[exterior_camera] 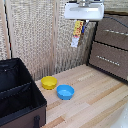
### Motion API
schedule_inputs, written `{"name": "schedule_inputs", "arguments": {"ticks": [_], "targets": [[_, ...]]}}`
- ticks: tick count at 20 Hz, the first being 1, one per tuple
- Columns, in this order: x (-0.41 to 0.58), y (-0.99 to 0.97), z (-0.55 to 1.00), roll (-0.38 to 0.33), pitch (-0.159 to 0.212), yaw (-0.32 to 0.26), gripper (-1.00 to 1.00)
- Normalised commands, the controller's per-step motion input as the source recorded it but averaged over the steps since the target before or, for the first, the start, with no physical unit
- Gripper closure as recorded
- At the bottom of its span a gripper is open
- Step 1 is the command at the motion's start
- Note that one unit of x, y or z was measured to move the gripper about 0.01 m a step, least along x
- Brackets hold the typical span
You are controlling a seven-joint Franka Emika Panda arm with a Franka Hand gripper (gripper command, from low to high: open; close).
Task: Position your gripper near the granola bar, please. Lightly grip the granola bar with your gripping tool. Relocate your gripper along with the granola bar toward the leading division of the caddy with caution. Gently release the granola bar into the leading division of the caddy.
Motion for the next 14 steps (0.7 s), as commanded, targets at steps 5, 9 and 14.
{"name": "schedule_inputs", "arguments": {"ticks": [5, 9, 14], "targets": [[-0.199, 0.84, 0.06, -0.033, 0.098, -0.006, 1.00], [-0.056, 0.85, 0.16, -0.029, 0.063, -0.032, 1.00], [0.101, 0.87, 0.23, -0.032, 0.006, -0.073, 1.00]]}}
